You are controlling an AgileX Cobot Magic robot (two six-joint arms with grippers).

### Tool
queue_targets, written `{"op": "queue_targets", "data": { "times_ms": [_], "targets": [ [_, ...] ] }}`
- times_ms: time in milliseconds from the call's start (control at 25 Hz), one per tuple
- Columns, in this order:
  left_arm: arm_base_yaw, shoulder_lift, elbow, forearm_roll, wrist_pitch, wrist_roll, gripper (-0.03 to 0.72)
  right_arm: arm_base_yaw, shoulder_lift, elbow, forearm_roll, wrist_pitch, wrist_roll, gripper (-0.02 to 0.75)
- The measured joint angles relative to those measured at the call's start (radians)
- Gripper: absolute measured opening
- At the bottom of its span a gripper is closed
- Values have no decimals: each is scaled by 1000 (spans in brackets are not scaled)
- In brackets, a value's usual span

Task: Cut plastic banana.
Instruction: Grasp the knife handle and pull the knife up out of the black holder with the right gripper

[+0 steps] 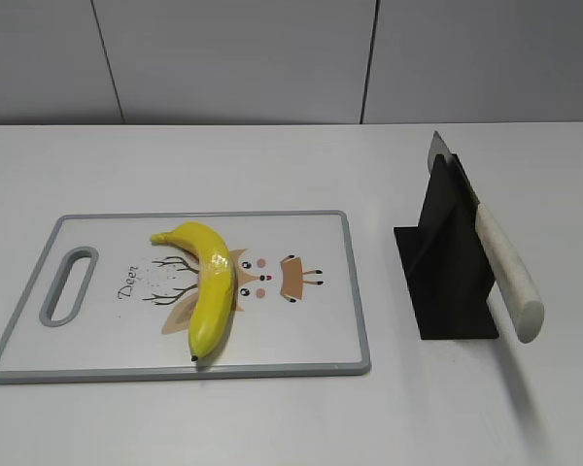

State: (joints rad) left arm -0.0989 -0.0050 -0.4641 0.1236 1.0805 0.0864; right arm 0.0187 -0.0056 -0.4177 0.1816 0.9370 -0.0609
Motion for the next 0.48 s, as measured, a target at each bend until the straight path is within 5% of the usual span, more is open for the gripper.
{"op": "queue_targets", "data": {
  "times_ms": [480],
  "targets": [
    [0, 0, 0, 0, 0, 0, 513, 0, 0, 0, 0, -1, 0, 521]
  ]
}}
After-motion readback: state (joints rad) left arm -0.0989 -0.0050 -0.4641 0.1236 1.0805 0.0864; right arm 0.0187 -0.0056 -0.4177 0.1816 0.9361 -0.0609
